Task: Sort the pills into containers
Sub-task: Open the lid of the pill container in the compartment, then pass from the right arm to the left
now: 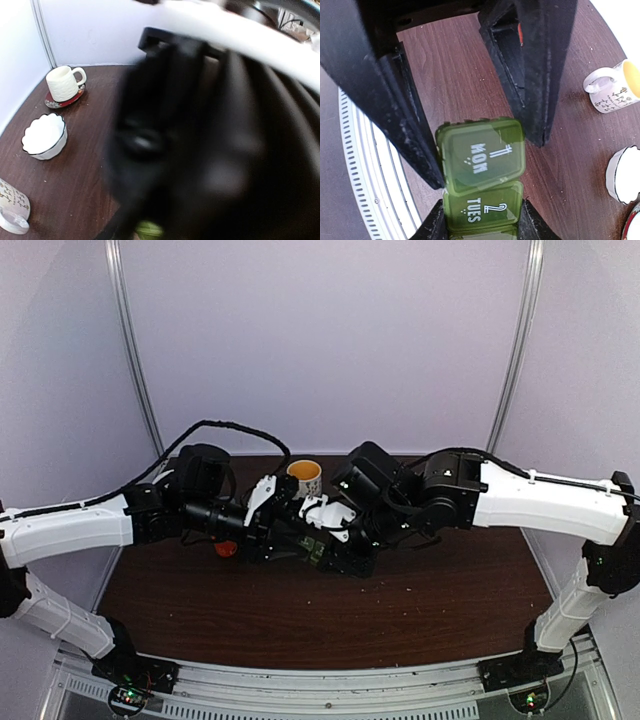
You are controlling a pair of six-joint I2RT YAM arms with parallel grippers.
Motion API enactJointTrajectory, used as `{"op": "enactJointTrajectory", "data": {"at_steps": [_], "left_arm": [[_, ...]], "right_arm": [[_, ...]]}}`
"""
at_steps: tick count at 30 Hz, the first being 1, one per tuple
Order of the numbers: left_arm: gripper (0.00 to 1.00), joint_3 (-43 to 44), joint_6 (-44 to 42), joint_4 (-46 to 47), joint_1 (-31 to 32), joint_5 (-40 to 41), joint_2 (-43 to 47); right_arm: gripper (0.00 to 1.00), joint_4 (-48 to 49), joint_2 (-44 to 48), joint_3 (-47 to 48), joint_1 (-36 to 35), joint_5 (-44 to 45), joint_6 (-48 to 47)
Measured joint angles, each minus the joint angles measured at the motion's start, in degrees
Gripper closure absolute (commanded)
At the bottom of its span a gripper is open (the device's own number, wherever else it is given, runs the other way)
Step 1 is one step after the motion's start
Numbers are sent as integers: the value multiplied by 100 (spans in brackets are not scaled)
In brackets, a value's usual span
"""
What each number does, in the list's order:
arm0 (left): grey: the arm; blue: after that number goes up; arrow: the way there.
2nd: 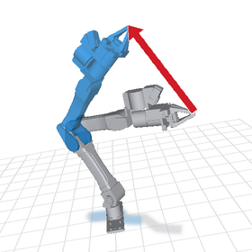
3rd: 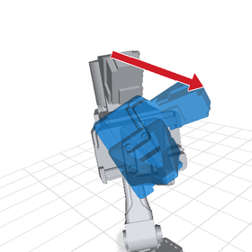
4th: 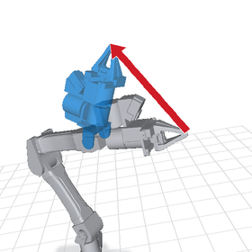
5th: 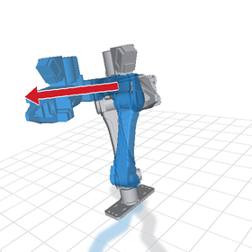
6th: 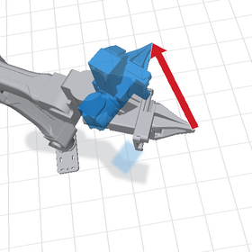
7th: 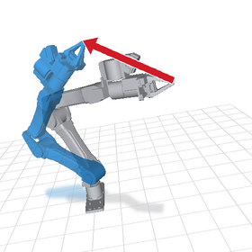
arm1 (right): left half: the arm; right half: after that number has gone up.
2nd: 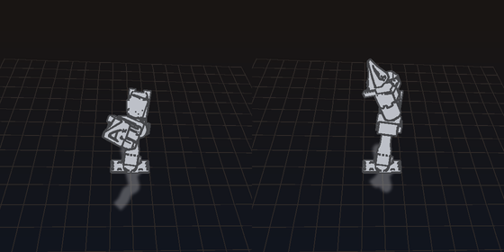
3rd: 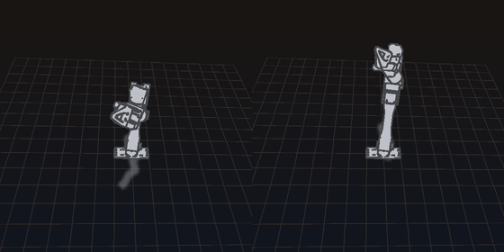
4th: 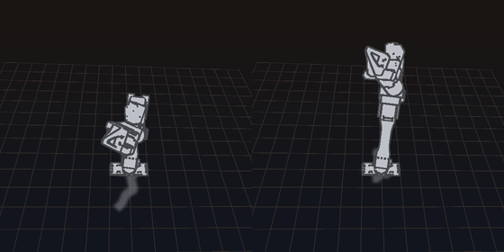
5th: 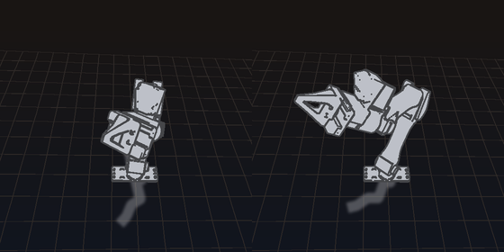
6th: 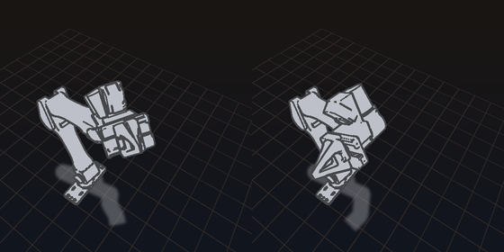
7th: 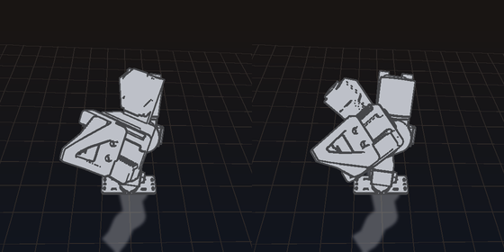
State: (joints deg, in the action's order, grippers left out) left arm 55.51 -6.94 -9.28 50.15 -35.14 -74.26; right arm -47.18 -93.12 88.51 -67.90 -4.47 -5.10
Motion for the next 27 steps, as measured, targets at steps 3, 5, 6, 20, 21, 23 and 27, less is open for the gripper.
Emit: {"op": "enactJointTrajectory", "data": {"at_steps": [3, 5, 6, 20, 21, 23, 27], "left_arm": [[56, 44, 321, 109, -70, -138, -76], [47, 111, 522, 179, -111, -210, -140], [36, 133, 584, 192, -129, -227, -164], [3, 15, 892, 577, -424, -468, 358], [3, -52, 890, 654, -433, -468, 457], [2, -273, 894, 896, -435, -457, 691], [2, -1023, 1047, 1528, -435, -267, 1165]], "right_arm": [[68, 85, -2, -44, -39, 125, -55], [68, 146, -4, -72, -59, 201, -59], [68, 188, -4, -85, -61, 245, -59], [68, 525, 9, -616, 96, 140, 28], [68, 570, 20, -682, 131, 76, 57], [68, 669, 70, -793, 203, -57, 105], [67, 1003, 376, -1036, 352, -356, 280]]}}
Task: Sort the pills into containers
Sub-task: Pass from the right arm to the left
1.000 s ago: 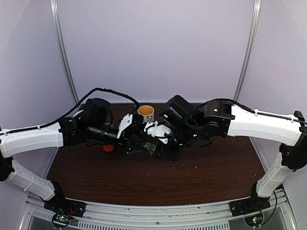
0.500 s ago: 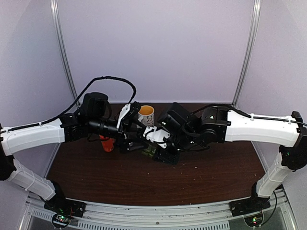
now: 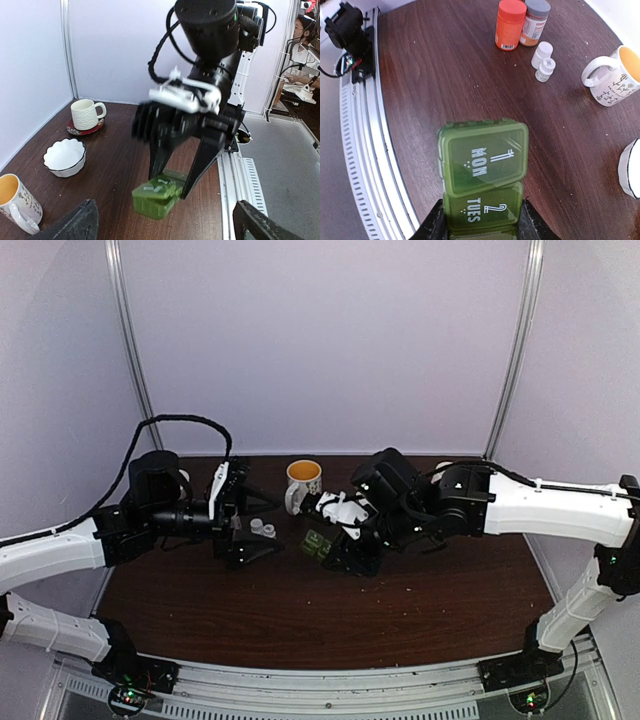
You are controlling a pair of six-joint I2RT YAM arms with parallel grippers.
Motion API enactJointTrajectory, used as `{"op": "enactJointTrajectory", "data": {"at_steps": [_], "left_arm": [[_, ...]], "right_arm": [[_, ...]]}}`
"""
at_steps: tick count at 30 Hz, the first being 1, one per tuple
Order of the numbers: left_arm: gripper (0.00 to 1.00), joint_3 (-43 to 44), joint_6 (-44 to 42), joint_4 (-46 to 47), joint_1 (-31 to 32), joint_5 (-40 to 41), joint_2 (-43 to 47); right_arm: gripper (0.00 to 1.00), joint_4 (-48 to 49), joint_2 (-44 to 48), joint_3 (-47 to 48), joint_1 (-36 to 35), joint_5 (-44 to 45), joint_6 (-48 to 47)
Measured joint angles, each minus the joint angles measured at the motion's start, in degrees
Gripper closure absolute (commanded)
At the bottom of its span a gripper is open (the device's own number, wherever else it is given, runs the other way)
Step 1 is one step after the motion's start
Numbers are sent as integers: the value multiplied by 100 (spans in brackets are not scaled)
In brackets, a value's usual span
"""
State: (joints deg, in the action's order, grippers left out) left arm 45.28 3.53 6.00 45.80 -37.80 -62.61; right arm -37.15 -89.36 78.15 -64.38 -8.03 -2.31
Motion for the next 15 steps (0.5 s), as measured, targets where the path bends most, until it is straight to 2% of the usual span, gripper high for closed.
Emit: {"op": "enactJointTrajectory", "data": {"at_steps": [7, 15], "left_arm": [[3, -372, 610, 713, 0, 313, 109], [9, -358, 1320, 1534, 127, 452, -232]], "right_arm": [[66, 892, 669, -284, 116, -455, 433], [66, 1399, 739, -315, 116, -654, 682]]}}
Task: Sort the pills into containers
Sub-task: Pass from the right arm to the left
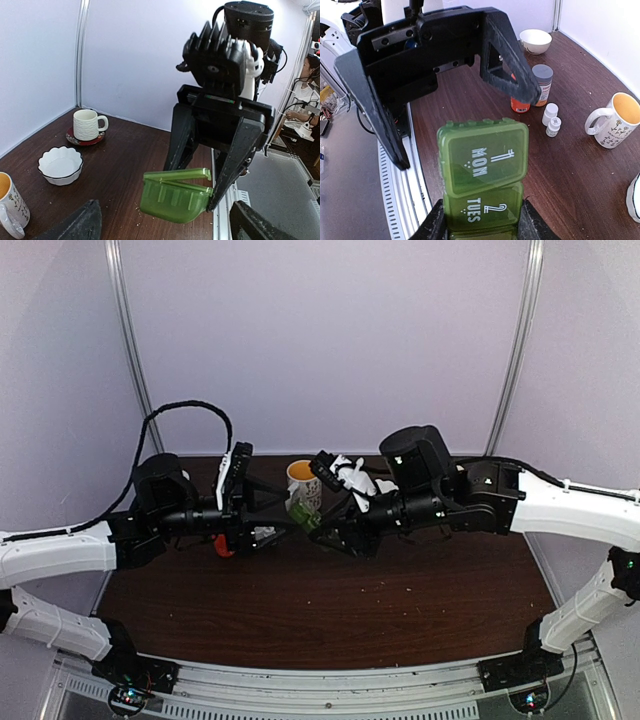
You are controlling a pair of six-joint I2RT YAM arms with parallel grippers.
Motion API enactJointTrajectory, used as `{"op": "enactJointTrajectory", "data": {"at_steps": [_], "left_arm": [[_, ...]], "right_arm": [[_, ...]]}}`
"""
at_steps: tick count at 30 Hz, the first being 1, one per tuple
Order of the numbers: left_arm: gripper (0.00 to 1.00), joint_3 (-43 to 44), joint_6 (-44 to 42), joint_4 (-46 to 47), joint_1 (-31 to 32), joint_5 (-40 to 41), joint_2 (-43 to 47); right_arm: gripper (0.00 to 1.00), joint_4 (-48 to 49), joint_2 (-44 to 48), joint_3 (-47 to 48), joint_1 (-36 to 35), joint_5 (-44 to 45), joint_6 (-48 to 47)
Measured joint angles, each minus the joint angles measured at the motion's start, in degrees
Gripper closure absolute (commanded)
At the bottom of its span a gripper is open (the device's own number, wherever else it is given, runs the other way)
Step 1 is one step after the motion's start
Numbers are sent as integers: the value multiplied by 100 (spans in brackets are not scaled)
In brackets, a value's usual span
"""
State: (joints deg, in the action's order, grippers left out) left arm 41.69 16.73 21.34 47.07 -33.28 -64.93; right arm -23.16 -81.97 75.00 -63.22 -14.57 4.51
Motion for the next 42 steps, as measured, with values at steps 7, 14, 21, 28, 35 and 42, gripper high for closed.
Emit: {"op": "enactJointTrajectory", "data": {"at_steps": [7, 14, 21, 28, 35, 42], "left_arm": [[14, 186, 188, 11, 103, 2, -404], [23, 302, 380, 227, 105, -101, -555], [39, 402, 498, 365, 105, -385, -734], [48, 407, 507, 439, 103, -538, -767], [12, 407, 507, 428, 103, -584, -767], [11, 278, 686, 828, 109, -662, -723]], "right_arm": [[66, 92, -33, -7, 0, 4, 39], [66, 81, -61, -7, -9, 103, -4], [66, 22, -116, -7, -57, 214, -61], [65, 31, -116, -7, -70, 236, -90], [65, 74, -114, -44, -76, 243, -107], [65, 251, -63, -208, -74, 144, -20]]}}
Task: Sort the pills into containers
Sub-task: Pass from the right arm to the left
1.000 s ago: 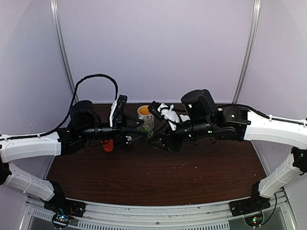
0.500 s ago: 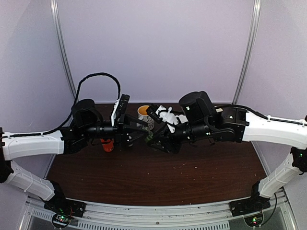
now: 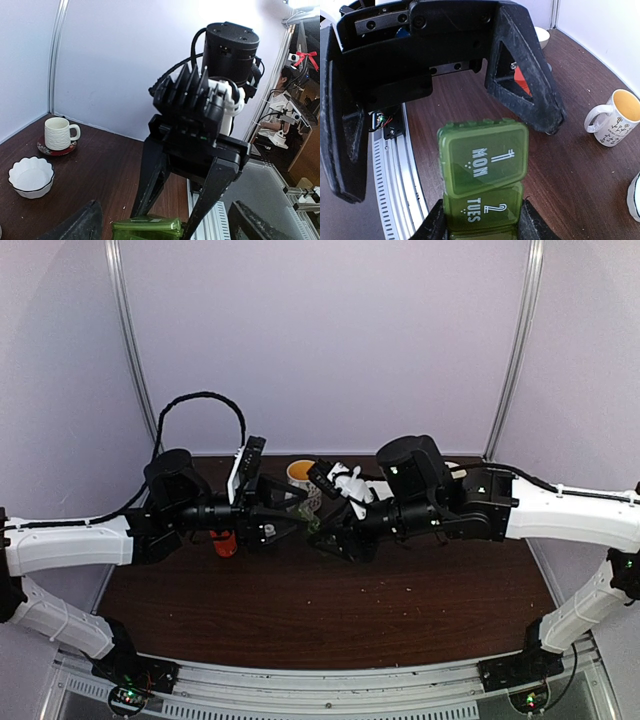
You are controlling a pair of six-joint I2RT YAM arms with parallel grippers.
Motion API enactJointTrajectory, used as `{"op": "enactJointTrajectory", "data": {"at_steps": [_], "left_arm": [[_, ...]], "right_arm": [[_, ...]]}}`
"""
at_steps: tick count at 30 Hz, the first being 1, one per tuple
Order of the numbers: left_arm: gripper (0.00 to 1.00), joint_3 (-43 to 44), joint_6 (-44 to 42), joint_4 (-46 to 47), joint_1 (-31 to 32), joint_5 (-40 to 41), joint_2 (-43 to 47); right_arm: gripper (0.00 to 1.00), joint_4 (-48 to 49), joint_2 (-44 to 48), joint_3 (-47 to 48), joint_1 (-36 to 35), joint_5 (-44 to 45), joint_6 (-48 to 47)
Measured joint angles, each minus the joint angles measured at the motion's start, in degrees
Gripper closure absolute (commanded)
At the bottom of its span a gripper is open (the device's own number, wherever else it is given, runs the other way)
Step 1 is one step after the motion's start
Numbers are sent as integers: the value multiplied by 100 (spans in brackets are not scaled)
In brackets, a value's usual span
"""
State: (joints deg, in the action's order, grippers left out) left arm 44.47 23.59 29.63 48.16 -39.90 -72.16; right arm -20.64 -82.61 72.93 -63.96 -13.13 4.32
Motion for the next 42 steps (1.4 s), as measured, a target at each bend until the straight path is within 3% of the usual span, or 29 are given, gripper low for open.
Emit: {"op": "enactJointTrajectory", "data": {"at_steps": [4, 13, 16, 20, 24, 32, 42], "left_arm": [[26, -59, 170, 269, 0, -42, 9], [24, -57, 330, 501, 0, -195, -37], [37, -57, 365, 507, 0, -245, -70], [62, -57, 415, 518, 0, -258, -105], [68, -55, 437, 551, -11, -332, -107], [69, -52, 439, 546, -4, -361, -109], [70, 101, 391, 192, -4, -146, -107]], "right_arm": [[65, 319, 162, -282, 0, -114, 127], [65, 824, 289, -422, 0, -280, 365], [65, 909, 317, -439, 0, -299, 387], [64, 979, 365, -476, 0, -354, 404], [59, 979, 369, -476, 0, -378, 404], [29, 988, 369, -476, 0, -323, 411], [43, 1032, 476, -564, -7, 162, 411]]}}
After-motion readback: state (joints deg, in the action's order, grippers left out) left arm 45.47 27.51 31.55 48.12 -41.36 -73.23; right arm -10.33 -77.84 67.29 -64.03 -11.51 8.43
